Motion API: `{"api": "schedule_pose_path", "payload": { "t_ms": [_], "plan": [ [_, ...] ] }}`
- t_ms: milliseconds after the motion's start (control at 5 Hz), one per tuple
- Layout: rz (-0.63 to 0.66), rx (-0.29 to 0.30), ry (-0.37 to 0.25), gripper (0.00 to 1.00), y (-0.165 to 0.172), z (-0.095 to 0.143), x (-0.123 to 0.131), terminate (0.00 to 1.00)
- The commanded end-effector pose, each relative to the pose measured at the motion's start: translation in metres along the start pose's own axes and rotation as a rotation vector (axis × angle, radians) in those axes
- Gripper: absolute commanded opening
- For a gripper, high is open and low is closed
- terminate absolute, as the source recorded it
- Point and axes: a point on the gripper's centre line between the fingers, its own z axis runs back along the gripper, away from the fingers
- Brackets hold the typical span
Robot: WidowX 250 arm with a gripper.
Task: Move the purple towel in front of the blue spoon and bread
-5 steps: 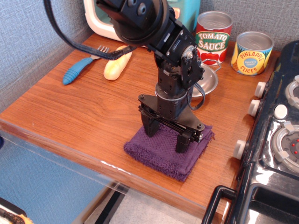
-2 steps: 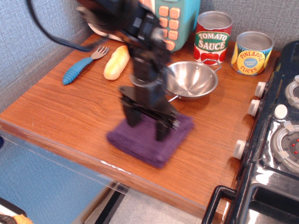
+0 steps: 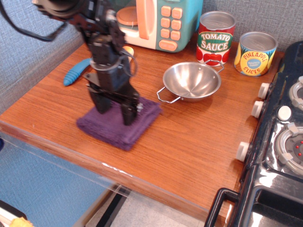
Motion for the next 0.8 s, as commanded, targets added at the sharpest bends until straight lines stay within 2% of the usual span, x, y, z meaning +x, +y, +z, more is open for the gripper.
{"api": "schedule_pose_path", "payload": {
  "t_ms": [0, 400, 600],
  "plan": [
    [0.027, -0.025, 0.048, 1.00, 0.044, -0.003, -0.023, 0.00],
    [0.003, -0.030, 0.051, 1.00, 0.063, 0.006, -0.026, 0.00],
    [-0.035, -0.033, 0.059, 1.00, 0.057, 0.005, -0.025, 0.00]
  ]
}}
